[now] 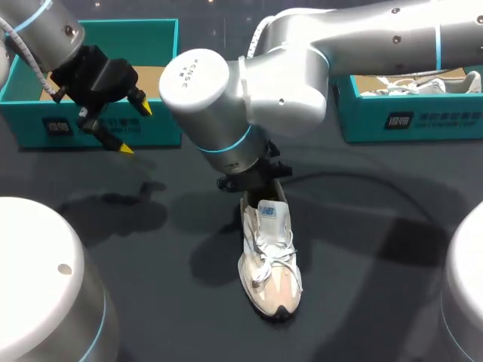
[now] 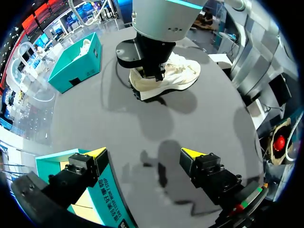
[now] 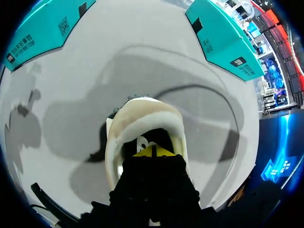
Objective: Take the shoe out of the shoebox, open the shoe tongue, remove and reinsert the insole, then place the shoe into the shoebox
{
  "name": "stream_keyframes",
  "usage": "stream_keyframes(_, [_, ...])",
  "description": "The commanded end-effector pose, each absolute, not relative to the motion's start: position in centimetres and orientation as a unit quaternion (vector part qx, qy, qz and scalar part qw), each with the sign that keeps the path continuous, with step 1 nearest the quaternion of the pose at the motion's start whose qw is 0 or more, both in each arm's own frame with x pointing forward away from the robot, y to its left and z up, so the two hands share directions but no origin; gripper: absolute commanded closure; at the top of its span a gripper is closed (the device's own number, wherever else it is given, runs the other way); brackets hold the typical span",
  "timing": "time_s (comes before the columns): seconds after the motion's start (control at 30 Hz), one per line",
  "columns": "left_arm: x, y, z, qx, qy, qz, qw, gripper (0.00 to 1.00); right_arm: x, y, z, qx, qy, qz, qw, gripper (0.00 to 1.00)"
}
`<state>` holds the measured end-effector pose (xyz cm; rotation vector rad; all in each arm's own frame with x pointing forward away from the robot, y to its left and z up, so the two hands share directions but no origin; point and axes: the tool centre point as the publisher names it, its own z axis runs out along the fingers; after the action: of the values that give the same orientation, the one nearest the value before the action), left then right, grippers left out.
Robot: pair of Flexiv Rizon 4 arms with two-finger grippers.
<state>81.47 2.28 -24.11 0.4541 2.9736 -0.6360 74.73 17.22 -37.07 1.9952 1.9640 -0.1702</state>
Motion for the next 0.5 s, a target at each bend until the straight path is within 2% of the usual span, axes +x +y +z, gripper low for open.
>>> stream_keyframes(0.03, [81.4, 2.4, -24.1, 0.148, 0.967, -0.205, 0.034, 0.00, 73.4, 17.7, -35.6, 0.729, 0.640, -0.089, 0.224, 1.00])
stream_keyframes(0.3, [81.4, 2.4, -24.1, 0.148, 0.967, -0.205, 0.034, 0.00, 72.8, 16.4, -36.1, 0.733, 0.627, -0.126, 0.233, 1.00])
stream_keyframes(0.5, [81.4, 2.4, -24.1, 0.148, 0.967, -0.205, 0.034, 0.00, 73.0, 14.7, -38.8, 0.739, 0.626, -0.146, 0.203, 1.00])
